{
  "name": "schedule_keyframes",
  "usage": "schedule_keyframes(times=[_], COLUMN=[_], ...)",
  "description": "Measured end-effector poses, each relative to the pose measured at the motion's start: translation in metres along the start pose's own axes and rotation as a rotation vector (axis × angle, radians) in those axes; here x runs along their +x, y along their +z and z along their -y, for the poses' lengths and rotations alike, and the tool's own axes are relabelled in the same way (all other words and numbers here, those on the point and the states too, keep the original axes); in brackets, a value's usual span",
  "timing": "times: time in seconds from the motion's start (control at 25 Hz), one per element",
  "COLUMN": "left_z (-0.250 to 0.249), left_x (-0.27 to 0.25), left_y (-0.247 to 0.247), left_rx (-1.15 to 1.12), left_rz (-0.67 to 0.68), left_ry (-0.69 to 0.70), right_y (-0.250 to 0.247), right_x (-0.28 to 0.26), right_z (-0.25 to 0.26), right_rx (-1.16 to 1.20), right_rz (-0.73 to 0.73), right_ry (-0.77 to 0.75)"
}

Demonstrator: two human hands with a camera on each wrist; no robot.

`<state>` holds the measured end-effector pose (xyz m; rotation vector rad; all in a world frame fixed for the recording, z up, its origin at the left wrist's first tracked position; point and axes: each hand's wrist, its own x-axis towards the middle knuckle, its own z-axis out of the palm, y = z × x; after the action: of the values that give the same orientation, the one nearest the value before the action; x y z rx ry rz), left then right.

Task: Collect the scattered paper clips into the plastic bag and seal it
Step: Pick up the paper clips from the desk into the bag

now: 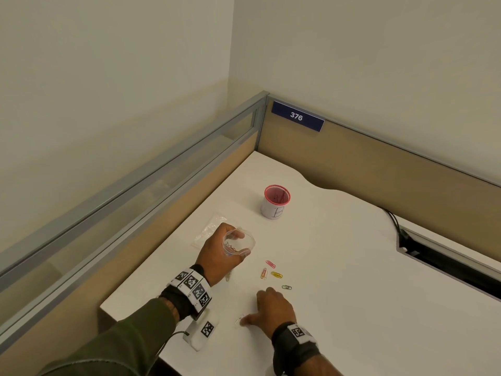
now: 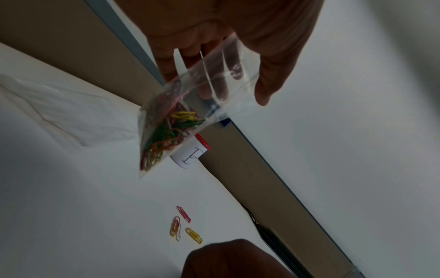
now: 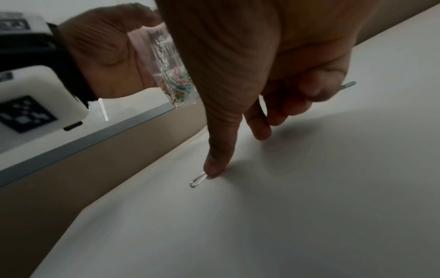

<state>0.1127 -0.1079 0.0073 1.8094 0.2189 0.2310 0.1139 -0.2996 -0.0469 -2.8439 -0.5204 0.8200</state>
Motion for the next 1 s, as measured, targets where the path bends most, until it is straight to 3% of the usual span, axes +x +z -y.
schedule_keyframes(times=[0.4, 0.8, 1.0], left_z=[-0.006, -0.005, -0.002], left_x=[0.006, 0.013, 0.018], left_y=[-0.004, 0.003, 0.004], left_rx=[0.003, 0.031, 0.011], left_rz=[-0.037, -0.023, -0.022], left_ry=[-0.015, -0.011, -0.003], right_y=[0.000, -0.036, -0.033], right_x=[0.020, 0.052, 0.046], right_z=[0.007, -0.055, -0.076], right_rx=[-0.016, 0.081, 0.103], right_rz=[0.001, -0.301, -0.213], right_ry=[-0.009, 0.086, 0.037])
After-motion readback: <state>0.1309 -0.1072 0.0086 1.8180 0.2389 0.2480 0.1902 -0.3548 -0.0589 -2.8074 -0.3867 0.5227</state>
